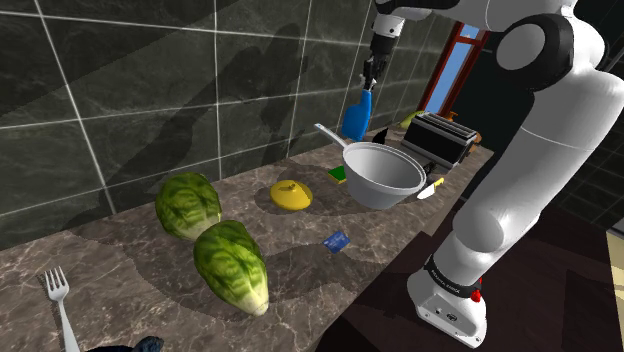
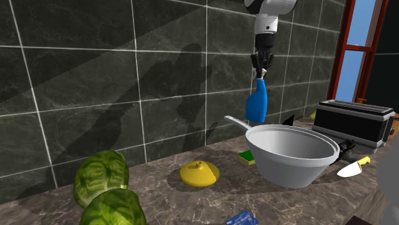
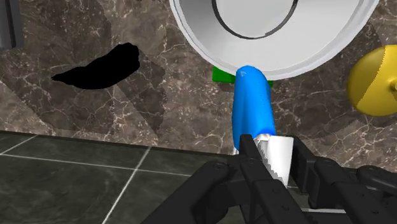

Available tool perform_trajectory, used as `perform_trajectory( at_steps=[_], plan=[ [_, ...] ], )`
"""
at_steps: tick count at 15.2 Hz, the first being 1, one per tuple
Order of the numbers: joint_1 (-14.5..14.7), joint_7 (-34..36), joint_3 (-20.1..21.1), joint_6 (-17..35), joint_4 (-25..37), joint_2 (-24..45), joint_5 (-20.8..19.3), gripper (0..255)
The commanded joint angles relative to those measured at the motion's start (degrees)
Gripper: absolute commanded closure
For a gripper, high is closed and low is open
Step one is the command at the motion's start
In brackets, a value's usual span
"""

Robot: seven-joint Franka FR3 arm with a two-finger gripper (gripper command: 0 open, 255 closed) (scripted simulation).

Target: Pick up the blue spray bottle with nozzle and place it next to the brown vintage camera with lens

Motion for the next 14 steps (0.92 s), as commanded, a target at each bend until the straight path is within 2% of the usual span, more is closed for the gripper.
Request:
perform_trajectory(
  at_steps=[1,8,14],
  plan=[
    [-1.44,-2.77,-1.24,-0.08,-0.03,-0.12,0.06,255],
    [-6.75,-12.38,-5.56,-0.84,3.29,2.61,1.07,255],
    [-12.0,-20.74,-8.93,-2.45,9.41,7.49,3.01,255]
  ],
)
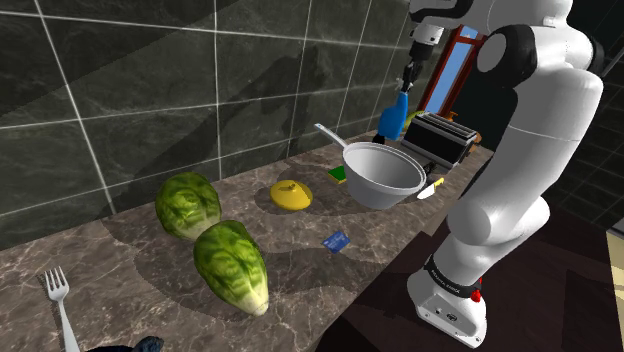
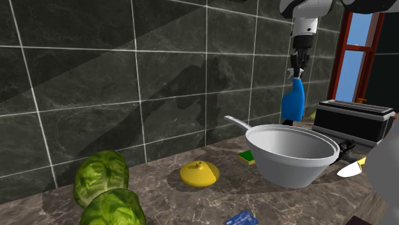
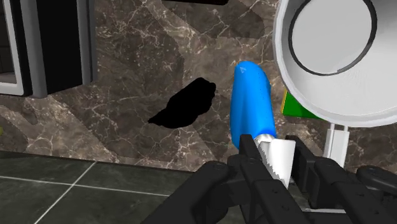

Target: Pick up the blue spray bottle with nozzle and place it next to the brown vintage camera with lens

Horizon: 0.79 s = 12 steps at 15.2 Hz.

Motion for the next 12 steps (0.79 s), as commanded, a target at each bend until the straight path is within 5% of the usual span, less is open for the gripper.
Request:
perform_trajectory(
  at_steps=[1,7,12],
  plan=[
    [-1.86,-2.82,-1.02,-0.82,2.31,1.63,0.72,255],
    [-9.0,-11.06,-3.46,-4.49,13.74,10.07,4.27,255],
    [-8.24,-10.98,-3.36,0.14,7.72,8.63,3.73,255]
  ],
)
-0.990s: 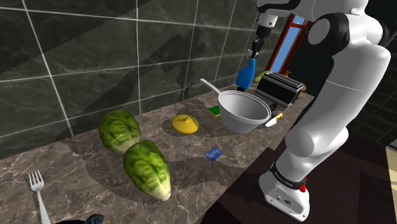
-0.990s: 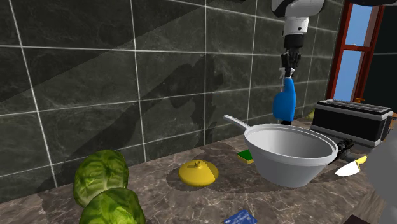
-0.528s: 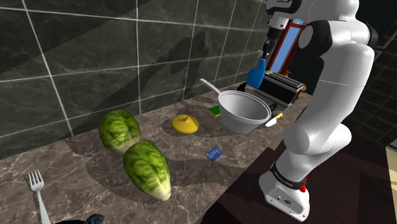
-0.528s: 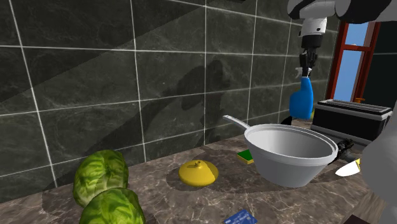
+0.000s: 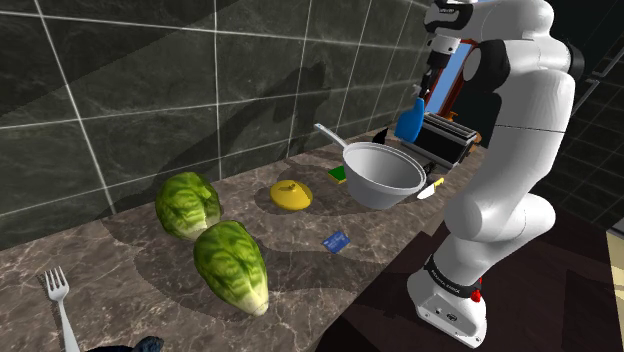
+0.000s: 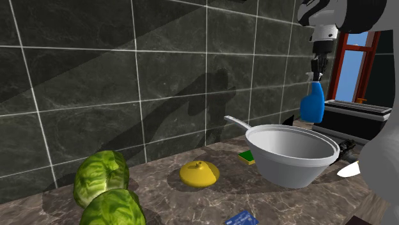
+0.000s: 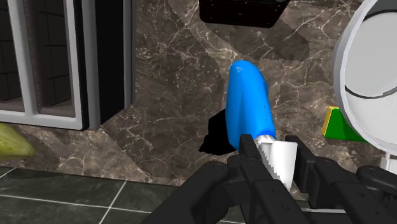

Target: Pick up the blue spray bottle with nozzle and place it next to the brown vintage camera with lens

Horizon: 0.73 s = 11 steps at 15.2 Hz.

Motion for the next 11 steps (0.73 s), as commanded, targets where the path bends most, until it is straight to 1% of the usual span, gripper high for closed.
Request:
perform_trajectory(
  at_steps=[1,11],
  plan=[
    [0.21,-0.1,-0.01,1.86,-2.3,-0.5,-0.16,255],
    [1.05,-0.16,0.15,10.05,-11.49,-1.51,-0.46,255]
  ],
)
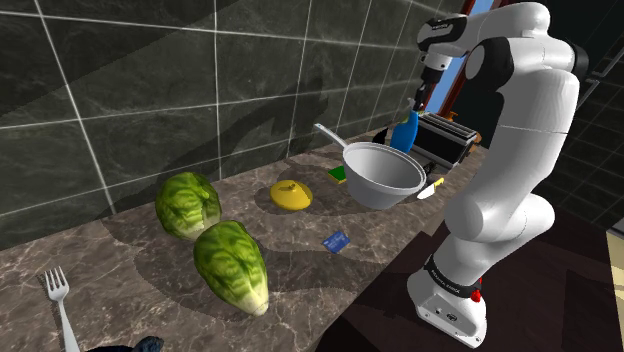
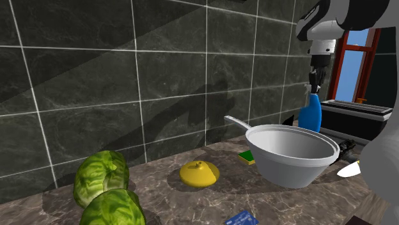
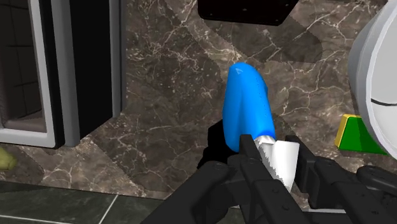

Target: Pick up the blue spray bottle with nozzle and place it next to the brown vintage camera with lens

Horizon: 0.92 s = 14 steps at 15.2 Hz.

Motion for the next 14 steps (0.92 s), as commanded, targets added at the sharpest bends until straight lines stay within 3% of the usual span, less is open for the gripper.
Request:
perform_trajectory(
  at_steps=[1,14],
  plan=[
    [0.05,-0.12,0.01,1.58,-1.58,-0.02,0.02,255],
    [0.35,-0.69,0.39,11.33,-10.19,1.23,0.73,255]
  ],
)
